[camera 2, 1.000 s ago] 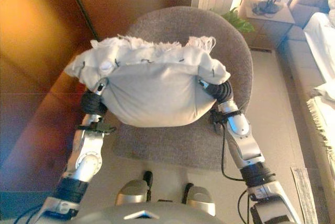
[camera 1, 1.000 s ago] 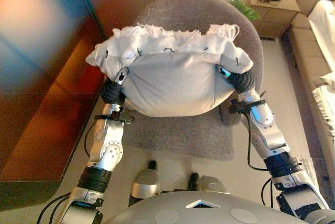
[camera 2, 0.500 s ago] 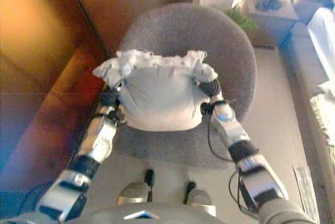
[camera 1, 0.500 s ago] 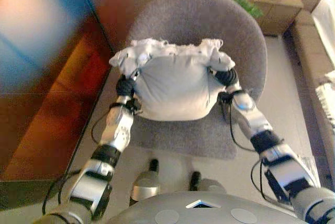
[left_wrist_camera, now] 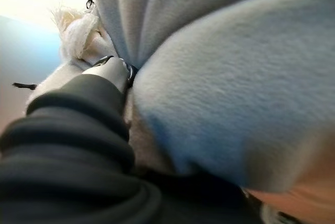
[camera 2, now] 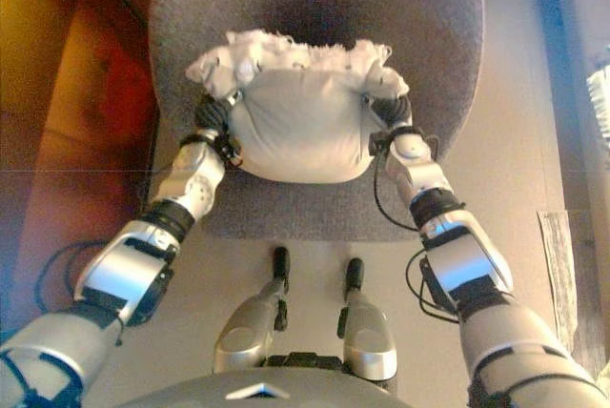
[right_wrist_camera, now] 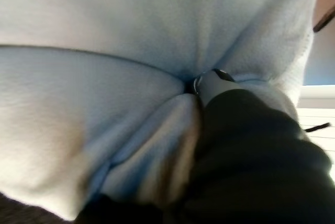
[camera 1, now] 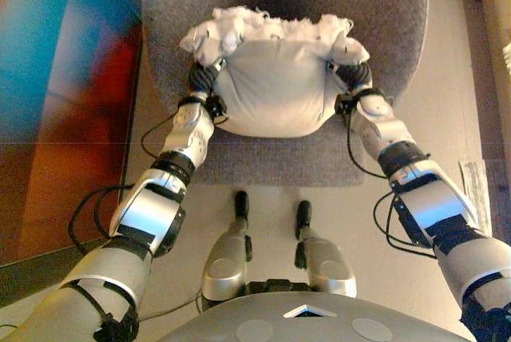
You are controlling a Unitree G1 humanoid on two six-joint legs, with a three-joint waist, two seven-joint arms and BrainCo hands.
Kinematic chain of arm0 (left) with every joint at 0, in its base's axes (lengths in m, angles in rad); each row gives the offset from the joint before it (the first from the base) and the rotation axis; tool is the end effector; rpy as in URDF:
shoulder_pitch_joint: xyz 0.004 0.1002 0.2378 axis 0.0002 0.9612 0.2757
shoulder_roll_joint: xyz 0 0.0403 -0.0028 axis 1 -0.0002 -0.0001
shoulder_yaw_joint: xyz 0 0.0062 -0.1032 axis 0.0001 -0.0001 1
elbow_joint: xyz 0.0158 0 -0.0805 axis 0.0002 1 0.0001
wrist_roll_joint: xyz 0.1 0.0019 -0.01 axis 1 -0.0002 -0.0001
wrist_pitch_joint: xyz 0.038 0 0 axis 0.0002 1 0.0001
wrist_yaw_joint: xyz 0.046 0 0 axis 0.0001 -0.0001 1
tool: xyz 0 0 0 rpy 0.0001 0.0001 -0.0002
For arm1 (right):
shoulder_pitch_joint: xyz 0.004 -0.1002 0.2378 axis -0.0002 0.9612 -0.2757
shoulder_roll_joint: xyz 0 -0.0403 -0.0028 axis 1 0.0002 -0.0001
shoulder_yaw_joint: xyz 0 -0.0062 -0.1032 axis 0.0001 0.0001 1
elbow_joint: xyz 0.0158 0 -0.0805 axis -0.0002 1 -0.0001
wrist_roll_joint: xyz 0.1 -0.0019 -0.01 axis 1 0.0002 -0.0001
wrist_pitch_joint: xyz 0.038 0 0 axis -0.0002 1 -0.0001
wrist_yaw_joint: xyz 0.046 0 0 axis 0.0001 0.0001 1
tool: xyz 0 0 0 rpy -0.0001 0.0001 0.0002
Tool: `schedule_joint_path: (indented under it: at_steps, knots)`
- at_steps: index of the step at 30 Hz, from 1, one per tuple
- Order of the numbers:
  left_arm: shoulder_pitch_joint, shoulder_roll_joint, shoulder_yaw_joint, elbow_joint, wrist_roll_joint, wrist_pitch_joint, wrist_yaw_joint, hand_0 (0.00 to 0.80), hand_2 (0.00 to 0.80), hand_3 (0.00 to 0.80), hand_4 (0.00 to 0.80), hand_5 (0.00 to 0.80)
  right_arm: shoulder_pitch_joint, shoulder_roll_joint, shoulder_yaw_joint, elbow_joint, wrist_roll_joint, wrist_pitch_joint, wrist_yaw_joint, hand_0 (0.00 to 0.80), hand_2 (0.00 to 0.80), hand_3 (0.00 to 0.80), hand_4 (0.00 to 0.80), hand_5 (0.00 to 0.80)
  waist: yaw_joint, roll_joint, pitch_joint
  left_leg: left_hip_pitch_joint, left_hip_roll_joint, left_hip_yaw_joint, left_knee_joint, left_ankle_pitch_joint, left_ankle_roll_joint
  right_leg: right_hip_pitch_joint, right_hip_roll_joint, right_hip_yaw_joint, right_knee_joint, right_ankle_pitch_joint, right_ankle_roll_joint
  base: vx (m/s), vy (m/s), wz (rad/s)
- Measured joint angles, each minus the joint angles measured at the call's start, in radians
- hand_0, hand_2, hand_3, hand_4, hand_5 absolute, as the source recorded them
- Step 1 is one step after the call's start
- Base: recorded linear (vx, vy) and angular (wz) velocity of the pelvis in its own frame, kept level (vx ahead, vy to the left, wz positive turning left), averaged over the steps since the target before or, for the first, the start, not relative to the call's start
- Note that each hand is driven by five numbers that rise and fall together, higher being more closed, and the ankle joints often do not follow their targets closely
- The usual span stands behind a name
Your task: Pick up the cushion and take it to the sofa
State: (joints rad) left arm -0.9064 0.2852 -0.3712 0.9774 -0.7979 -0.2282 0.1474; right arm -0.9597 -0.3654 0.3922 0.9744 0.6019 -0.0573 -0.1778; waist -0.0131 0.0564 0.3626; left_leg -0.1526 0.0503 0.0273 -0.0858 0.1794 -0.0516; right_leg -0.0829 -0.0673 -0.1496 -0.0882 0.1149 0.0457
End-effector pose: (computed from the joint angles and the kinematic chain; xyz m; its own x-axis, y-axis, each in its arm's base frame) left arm 0.3487 0.1480 0.1177 0.9989 0.0296 0.0361 -0.0205 0.9731 -0.2295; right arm 0.3558 -0.1650 0.1338 0.9981 -0.0531 -0.0303 0.0516 0.9975 -0.0492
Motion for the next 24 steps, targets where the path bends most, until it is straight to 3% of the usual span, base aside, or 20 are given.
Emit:
schedule_joint_path:
  at_steps: [8,10,11,13,14,15,16,24]
  knots:
    - [-0.149,0.021,-0.02,0.089,-0.001,0.024,0.022,0.8,0.8,0.8,0.8,0.8,-0.166,-0.001,0.002,0.118,0.001,0.019,-0.001,0.8,0.8,0.8,0.8,0.8,0.001,-0.002,0.037,-0.048,-0.004,0.002,0.001,0.001,0.002,-0.05,-0.004,0.003,0.002,0.003,0.001,-0.002,0.025,0.0]
    - [-0.189,0.028,-0.023,0.116,-0.002,0.035,0.029,0.195,0.195,0.195,0.195,0.195,-0.209,0.0,0.004,0.148,0.0,0.023,-0.001,0.8,0.8,0.8,0.8,0.8,0.001,-0.002,0.038,-0.071,-0.002,0.004,0.001,0.002,0.002,-0.079,-0.002,0.005,0.011,0.003,0.001,0.006,0.028,-0.06]
    - [-0.209,0.031,-0.023,0.129,-0.002,0.047,0.035,0.0,0.0,0.0,0.0,0.0,-0.228,-0.002,0.013,0.158,-0.001,0.024,-0.001,0.8,0.8,0.8,0.8,0.8,0.001,-0.003,0.045,-0.074,-0.001,0.007,0.001,0.003,0.003,-0.087,-0.002,0.008,0.019,0.003,0.001,0.009,0.026,-0.09]
    - [-0.238,0.044,-0.037,0.138,-0.002,0.061,0.05,0.0,0.0,0.0,0.0,0.0,-0.252,-0.012,0.026,0.162,-0.008,0.024,-0.001,0.8,0.8,0.8,0.8,0.8,0.001,-0.003,0.06,-0.077,-0.003,0.015,0.001,0.003,0.004,-0.097,-0.004,0.011,0.029,0.001,0.004,0.015,0.023,-0.09]
    - [-0.25,0.055,-0.044,0.139,-0.002,0.065,0.051,0.0,0.0,0.0,0.0,0.0,-0.262,-0.022,0.037,0.162,-0.013,0.023,0.0,0.662,0.662,0.662,0.662,0.662,0.001,-0.003,0.06,-0.086,-0.004,0.017,0.001,0.004,0.005,-0.109,-0.004,0.012,0.031,0.001,0.004,0.019,0.011,-0.06]
    - [-0.257,0.06,-0.045,0.139,-0.002,0.065,0.051,0.0,0.0,0.0,0.0,0.0,-0.266,-0.029,0.041,0.162,-0.014,0.021,0.0,0.107,0.107,0.107,0.107,0.107,0.002,-0.003,0.063,-0.091,-0.004,0.018,0.001,0.005,0.007,-0.114,-0.004,0.013,0.032,0.001,0.004,0.0,0.0,0.0]
    - [-0.265,0.071,-0.057,0.139,-0.002,0.064,0.052,0.0,0.0,0.0,0.0,0.0,-0.271,-0.043,0.051,0.162,-0.021,0.016,-0.003,0.0,0.0,0.0,0.0,0.0,0.002,-0.003,0.071,-0.093,-0.005,0.018,0.001,0.006,0.008,-0.117,-0.005,0.013,0.033,0.001,0.005,0.0,0.0,0.0]
    - [-0.27,0.132,-0.059,0.095,-0.021,0.033,0.112,0.0,0.0,0.0,0.0,0.0,-0.275,-0.102,0.05,0.141,-0.08,-0.056,-0.161,0.0,0.0,0.0,0.0,0.0,0.002,-0.003,0.113,-0.108,-0.007,0.023,0.001,0.007,0.009,-0.142,-0.008,0.013,0.048,-0.001,0.006,0.002,0.001,0.0]
